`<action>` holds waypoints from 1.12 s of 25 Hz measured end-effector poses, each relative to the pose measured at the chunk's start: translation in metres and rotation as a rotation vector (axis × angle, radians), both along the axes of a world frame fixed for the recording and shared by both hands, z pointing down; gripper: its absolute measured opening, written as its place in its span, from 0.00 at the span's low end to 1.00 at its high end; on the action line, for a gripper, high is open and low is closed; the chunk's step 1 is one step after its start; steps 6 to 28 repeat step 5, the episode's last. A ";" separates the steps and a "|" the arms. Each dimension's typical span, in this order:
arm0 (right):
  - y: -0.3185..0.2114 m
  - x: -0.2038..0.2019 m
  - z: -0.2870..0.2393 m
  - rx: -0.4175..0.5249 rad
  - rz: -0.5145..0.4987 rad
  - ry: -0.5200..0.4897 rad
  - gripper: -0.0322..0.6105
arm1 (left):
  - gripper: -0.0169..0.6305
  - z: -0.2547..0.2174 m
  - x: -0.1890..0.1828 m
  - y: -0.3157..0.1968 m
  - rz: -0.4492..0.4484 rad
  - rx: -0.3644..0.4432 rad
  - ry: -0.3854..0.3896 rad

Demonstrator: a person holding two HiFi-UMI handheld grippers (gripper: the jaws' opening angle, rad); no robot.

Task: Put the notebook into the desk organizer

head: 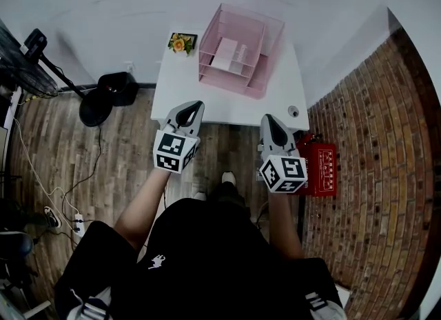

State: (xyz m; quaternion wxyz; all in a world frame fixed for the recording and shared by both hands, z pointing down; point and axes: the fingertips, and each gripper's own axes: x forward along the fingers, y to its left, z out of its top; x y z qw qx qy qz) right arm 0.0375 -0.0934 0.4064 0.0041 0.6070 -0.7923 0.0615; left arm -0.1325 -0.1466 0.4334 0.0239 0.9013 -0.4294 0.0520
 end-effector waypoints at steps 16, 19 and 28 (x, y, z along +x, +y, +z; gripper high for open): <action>-0.009 0.002 0.002 -0.006 -0.003 0.000 0.05 | 0.03 0.005 -0.001 -0.012 -0.013 -0.020 0.007; -0.009 0.002 0.002 -0.006 -0.003 0.000 0.05 | 0.03 0.005 -0.001 -0.012 -0.013 -0.020 0.007; -0.009 0.002 0.002 -0.006 -0.003 0.000 0.05 | 0.03 0.005 -0.001 -0.012 -0.013 -0.020 0.007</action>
